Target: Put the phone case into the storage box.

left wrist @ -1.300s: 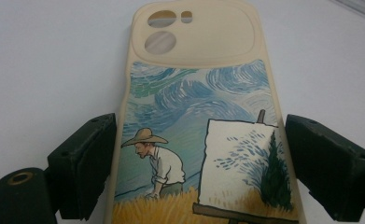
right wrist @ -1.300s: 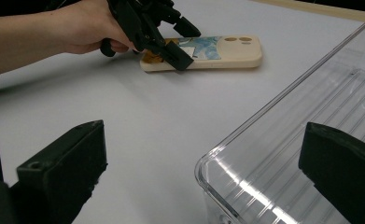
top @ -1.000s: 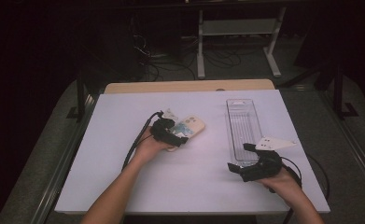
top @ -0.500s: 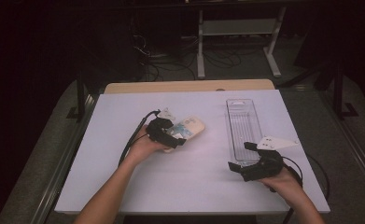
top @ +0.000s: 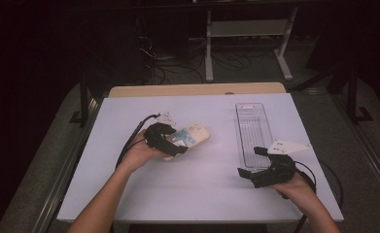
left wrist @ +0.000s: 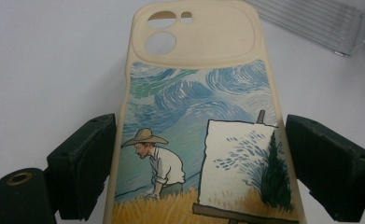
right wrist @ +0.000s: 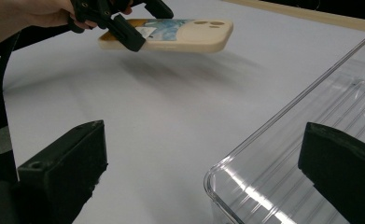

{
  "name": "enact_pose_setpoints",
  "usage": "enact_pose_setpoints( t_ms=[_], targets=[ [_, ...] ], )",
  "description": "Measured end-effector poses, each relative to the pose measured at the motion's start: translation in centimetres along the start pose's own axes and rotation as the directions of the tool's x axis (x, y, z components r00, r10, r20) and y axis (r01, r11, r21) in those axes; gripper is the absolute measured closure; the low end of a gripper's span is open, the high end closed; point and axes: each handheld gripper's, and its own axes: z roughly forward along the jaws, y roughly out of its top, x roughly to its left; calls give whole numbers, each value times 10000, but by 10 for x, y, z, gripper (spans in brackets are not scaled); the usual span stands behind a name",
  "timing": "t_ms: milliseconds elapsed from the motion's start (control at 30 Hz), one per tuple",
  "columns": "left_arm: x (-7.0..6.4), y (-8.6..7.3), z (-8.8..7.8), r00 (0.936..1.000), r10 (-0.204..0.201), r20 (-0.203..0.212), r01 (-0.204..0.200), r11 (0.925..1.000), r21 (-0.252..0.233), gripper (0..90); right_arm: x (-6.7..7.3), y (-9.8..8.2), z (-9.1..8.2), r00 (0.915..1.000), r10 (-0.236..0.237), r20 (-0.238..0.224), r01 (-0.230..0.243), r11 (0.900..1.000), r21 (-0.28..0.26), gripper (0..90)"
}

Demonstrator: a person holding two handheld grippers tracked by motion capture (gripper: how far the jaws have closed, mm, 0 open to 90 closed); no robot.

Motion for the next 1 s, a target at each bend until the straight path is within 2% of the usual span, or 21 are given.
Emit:
enact_pose_setpoints(
  t_ms=[100, 133, 300, 433, 567, 633, 733, 800, 933, 1000],
  targets=[
    [2, -2, -7, 9999, 76, 150, -75, 10000, -44, 115, -2, 3, 1, 10000, 85, 14, -85, 9999, -56, 9],
    [1, -3, -8, 9997, -118, 191, 122, 9997, -202, 115, -3, 5, 1, 9999, 104, 10, -104, 9999, -2, 9],
    [0, -6, -15, 9992, 28, 409, -23, 9999, -129, 115, -5, 10, 4, 9998, 204, -82, -203, 9997, 121, 8],
    [1, -8, -20, 9990, 184, 397, -182, 9998, -39, 115, -8, 16, 4, 9995, 254, -177, -250, 9995, 174, 8],
    [2, -10, -23, 9985, 196, 506, -195, 9998, -27, 115, -11, 21, 6, 9995, 224, -208, -219, 9995, 241, 8],
    [2, -11, -24, 9983, 166, 567, -161, 9998, -80, 115, -12, 24, 7, 9988, 317, -371, -309, 9993, 232, 8],
    [1, -11, -25, 9975, 338, 620, -342, 9994, 55, 115, -12, 30, 8, 9985, 224, -496, -209, 9993, 297, 8],
    [0, -12, -25, 9975, 271, 647, -276, 9996, 76, 115, -13, 33, 9, 9982, 195, -575, -176, 9992, 345, 8],
    [-2, -11, -26, 9960, 410, 790, -417, 9991, 82, 115, -14, 39, 13, 9981, 104, -601, -80, 9992, 401, 8],
    [-4, -10, -27, 9965, 458, 704, -467, 9989, 103, 115, -15, 41, 15, 9980, 48, -629, -20, 9990, 454, 8]
  ],
)
